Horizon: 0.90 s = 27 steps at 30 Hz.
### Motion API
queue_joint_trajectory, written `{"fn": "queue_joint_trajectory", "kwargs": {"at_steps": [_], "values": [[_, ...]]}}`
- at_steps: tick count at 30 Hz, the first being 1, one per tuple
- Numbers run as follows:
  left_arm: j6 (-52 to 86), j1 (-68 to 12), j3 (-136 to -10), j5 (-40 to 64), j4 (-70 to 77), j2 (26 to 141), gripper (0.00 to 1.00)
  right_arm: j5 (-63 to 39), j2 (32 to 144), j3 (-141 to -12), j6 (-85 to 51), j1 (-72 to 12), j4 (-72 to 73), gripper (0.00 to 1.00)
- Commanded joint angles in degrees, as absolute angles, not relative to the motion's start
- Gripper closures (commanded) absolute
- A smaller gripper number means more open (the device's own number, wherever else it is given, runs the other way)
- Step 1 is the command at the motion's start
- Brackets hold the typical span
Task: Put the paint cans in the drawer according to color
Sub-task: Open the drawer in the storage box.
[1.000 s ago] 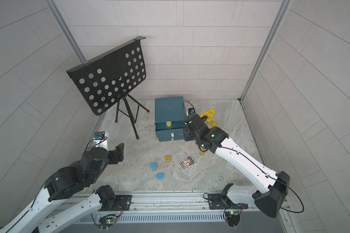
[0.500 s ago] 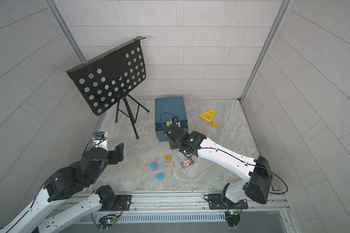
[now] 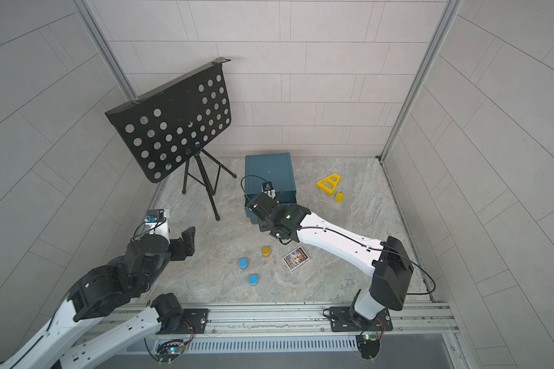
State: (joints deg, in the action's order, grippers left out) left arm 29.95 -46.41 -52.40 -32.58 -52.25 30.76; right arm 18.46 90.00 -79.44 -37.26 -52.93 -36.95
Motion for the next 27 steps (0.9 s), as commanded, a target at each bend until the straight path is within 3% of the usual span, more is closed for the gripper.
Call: {"fn": "queue_joint_trajectory", "kwargs": {"at_steps": [1,9,17,27], "values": [[29.6,-46.22,-52.03,-33.02,-52.9,30.06,0.15,20.12,90.44,-79.99,-37.55,-53.0,-37.35,0.7],[29.62,-46.15,-52.03,-32.95,-52.79,29.98,0.15,21.35,90.43,-78.88,-37.82,-52.91,-37.39,0.69],[29.62,-46.18,-52.03,-33.06,-52.8,29.77,0.14,20.86,90.24,-78.75,-38.71,-53.13,-37.54,0.95],[29.61,-46.23,-51.95,-32.96,-52.64,29.97,0.14,23.09,85.51,-73.89,-40.44,-56.55,-38.76,0.98]]}}
